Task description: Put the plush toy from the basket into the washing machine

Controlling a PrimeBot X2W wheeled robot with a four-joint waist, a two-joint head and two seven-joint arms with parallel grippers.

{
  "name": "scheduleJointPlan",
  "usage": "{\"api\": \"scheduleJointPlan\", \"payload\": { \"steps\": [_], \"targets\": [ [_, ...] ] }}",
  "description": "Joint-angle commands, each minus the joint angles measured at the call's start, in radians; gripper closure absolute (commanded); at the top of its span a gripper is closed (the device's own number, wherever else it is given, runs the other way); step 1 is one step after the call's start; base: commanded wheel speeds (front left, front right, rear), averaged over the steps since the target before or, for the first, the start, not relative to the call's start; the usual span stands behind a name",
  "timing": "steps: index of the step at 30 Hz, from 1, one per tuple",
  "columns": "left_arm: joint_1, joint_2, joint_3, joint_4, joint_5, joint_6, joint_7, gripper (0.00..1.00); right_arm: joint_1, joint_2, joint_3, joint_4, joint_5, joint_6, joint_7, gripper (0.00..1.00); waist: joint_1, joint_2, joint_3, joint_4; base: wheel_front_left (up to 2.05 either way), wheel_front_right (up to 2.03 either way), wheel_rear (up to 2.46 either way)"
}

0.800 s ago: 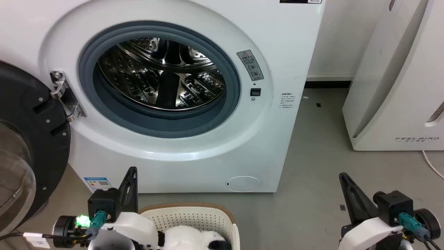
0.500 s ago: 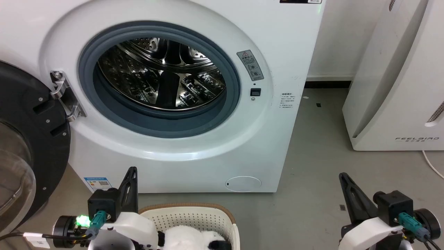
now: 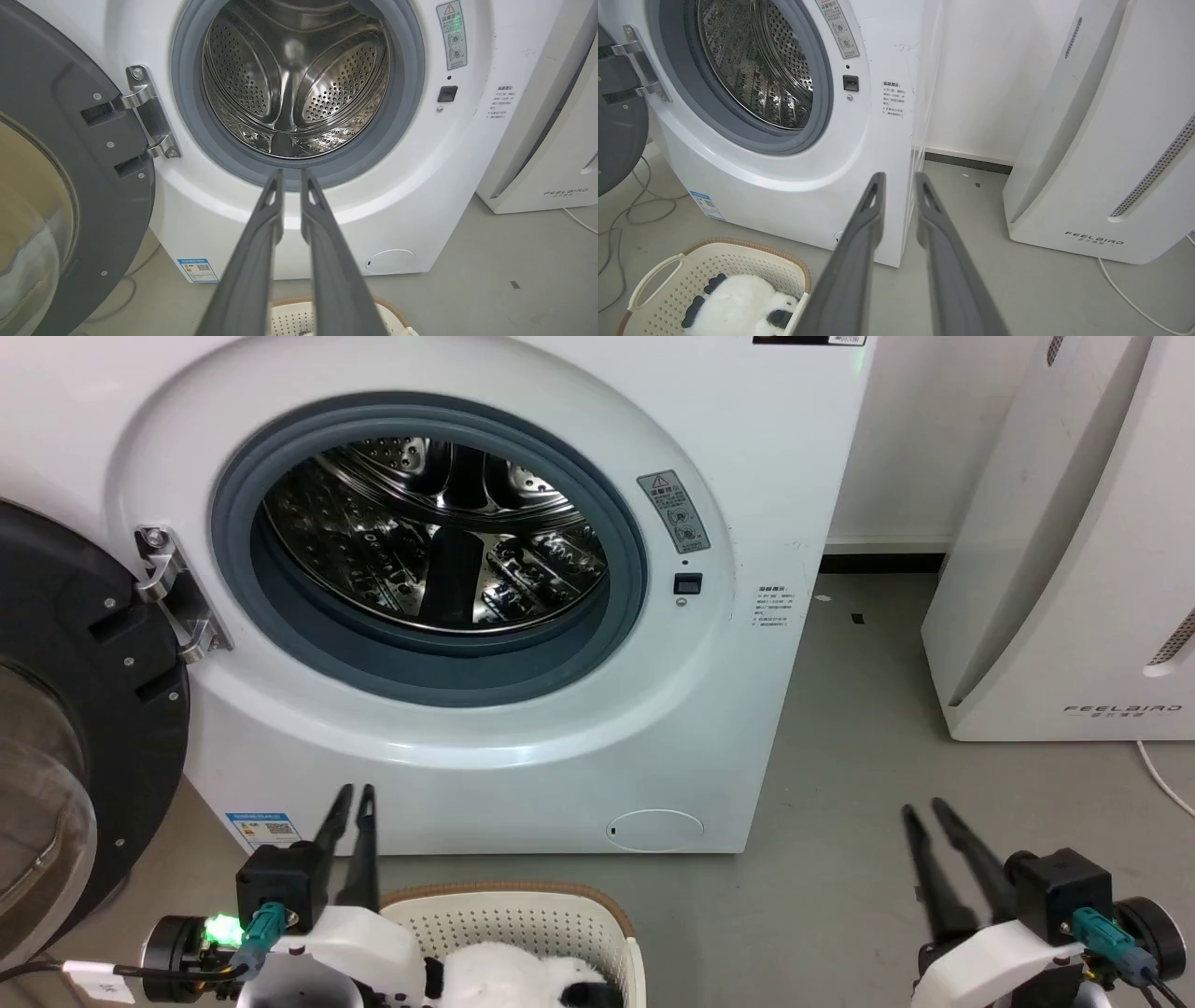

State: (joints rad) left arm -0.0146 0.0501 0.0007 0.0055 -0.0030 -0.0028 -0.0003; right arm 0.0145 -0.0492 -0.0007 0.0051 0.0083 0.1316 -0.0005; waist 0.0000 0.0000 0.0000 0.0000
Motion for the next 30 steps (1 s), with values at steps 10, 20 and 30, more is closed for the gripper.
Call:
{"api": "scheduleJointPlan", "payload": {
  "steps": [10,20,30],
  "targets": [
    [-0.008,0.0,-0.011,0.008,-0.005,0.014,-0.02,0.0,-0.002,0.0,-0.022,-0.005,0.043,0.0,-0.02,0.0,0.0,0.0,0.005,-0.001,0.0,0.0,0.0],
    [-0.024,0.0,-0.022,0.022,-0.006,0.021,-0.041,0.0,-0.008,0.0,-0.037,-0.014,0.103,0.0,-0.041,0.0,0.0,0.0,0.017,-0.003,0.0,0.0,0.0],
    [-0.059,0.004,-0.033,0.081,-0.006,0.014,-0.062,0.0,-0.02,0.0,-0.048,-0.021,0.156,0.0,-0.062,0.0,0.0,0.0,0.046,-0.008,0.0,0.0,0.0]
  ]
}}
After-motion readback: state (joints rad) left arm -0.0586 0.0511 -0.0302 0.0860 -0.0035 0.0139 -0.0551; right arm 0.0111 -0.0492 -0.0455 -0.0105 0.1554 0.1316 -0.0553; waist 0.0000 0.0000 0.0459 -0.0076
